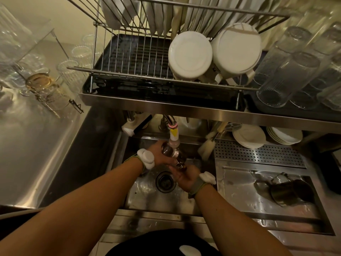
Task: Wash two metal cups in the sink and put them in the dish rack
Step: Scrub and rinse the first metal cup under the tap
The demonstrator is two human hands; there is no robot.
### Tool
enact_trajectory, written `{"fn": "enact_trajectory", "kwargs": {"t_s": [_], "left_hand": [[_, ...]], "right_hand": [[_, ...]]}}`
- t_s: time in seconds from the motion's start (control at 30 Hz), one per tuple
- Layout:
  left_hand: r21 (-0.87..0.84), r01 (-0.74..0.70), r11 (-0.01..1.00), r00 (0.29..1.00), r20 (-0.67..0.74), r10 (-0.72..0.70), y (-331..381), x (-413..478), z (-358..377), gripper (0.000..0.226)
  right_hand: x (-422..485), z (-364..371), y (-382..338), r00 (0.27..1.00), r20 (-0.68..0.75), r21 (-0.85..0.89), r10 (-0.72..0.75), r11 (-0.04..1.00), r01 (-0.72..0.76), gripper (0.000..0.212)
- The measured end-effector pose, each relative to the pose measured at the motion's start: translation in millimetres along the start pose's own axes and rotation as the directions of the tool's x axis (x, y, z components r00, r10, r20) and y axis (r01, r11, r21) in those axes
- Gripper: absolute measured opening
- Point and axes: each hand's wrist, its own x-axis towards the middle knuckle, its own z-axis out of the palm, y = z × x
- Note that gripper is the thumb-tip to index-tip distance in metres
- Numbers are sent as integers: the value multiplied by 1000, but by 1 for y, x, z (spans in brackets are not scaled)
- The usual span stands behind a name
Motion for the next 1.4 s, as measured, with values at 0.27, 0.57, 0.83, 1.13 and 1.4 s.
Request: {"fn": "enact_trajectory", "kwargs": {"t_s": [0.27,0.57,0.83,1.13,1.4], "left_hand": [[25,-59,998,998,-37,60,-5,3,6,58],[65,44,997,997,-64,-39,-30,8,-12,25],[157,227,961,971,-110,-212,-36,6,-6,31],[198,400,895,916,-130,-381,-34,5,-2,36],[178,422,889,906,-127,-404,-35,3,-6,36]], "right_hand": [[3,4,2,995,-98,27,-10,1000,13,31],[-7,19,-2,996,15,-325,-89,942,89,38],[-6,9,-18,968,106,-915,-226,359,184,21],[-18,7,-24,961,49,-845,-273,501,185,11],[-30,11,-21,959,1,-855,-285,497,148,22]]}}
